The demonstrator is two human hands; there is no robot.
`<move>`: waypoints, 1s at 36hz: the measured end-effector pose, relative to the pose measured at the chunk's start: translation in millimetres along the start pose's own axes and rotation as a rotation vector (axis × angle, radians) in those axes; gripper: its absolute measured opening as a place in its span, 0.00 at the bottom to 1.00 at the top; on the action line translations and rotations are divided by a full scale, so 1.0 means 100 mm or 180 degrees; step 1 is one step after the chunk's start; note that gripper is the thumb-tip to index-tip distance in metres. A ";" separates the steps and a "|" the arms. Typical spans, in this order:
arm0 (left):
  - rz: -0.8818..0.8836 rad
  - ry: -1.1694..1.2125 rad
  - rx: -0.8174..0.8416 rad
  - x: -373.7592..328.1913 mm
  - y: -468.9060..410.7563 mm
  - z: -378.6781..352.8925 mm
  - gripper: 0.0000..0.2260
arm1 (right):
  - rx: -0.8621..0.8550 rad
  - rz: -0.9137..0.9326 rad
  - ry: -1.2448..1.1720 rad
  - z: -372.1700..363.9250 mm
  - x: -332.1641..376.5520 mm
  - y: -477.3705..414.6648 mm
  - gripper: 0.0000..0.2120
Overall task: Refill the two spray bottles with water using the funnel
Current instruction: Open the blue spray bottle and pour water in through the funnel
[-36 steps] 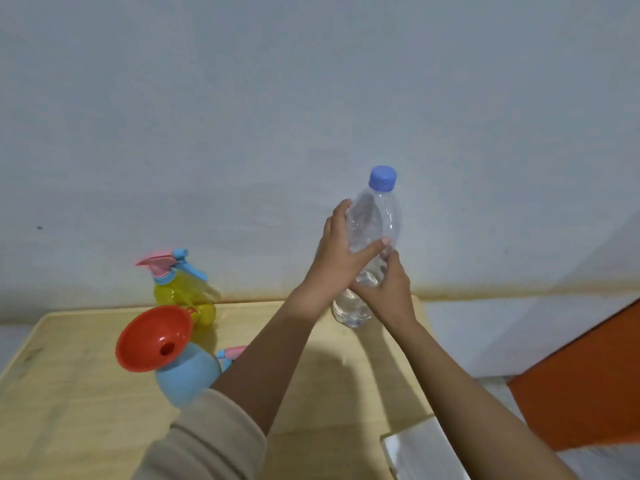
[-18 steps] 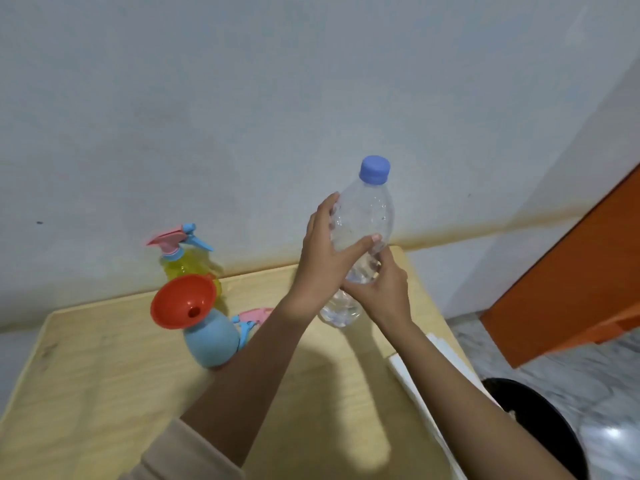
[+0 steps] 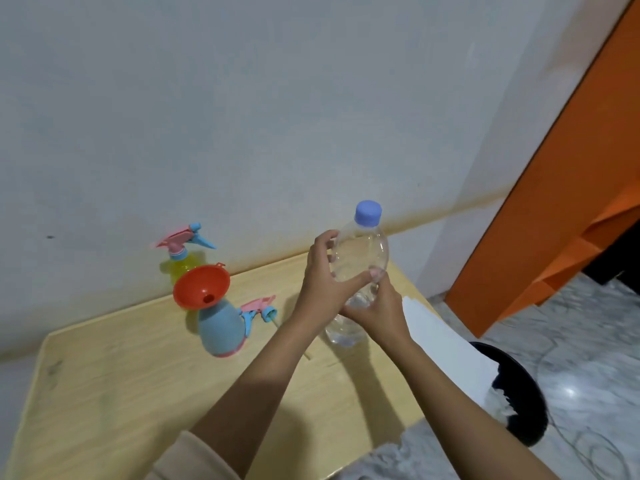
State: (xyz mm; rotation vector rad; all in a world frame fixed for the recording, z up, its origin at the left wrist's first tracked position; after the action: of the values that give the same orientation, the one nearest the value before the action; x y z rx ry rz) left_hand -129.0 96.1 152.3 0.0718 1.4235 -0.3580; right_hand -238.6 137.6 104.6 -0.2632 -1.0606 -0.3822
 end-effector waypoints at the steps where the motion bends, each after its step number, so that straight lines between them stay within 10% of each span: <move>1: -0.0011 -0.0044 0.0073 -0.02 0.01 0.01 0.38 | 0.0033 -0.0008 -0.0022 0.00 0.00 0.01 0.39; 6: -0.0204 -0.0539 0.0468 -0.16 -0.03 0.18 0.38 | 0.0231 0.0160 -0.0091 0.12 0.11 0.01 0.54; 18: -0.0512 -0.0547 0.1589 -0.70 -0.40 0.31 0.24 | 0.0257 0.0600 -0.0427 0.29 0.46 -0.17 0.51; 27: -0.0849 -0.0632 0.0802 -0.64 -0.38 0.17 0.09 | 0.0090 0.0678 -0.0473 0.25 0.45 -0.19 0.46; 36: -0.0727 -0.0418 0.0580 -0.72 -0.38 0.12 0.16 | 0.0171 0.0720 -0.0419 0.27 0.48 -0.15 0.45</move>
State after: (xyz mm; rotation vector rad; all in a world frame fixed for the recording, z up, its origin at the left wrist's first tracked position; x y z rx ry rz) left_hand -136.0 71.2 231.0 0.0329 1.2692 -0.6692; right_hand -245.3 126.2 159.9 -0.3602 -1.1551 -0.1342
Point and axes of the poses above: each hand's wrist, its own y-axis away from the middle knuckle, its own z-axis out of the back of the hand, x = y × z, the point moved 1 cm from there along -y, towards the middle knuckle, and after that the axes turned 1 degree about -x, right-handed, at the moved point
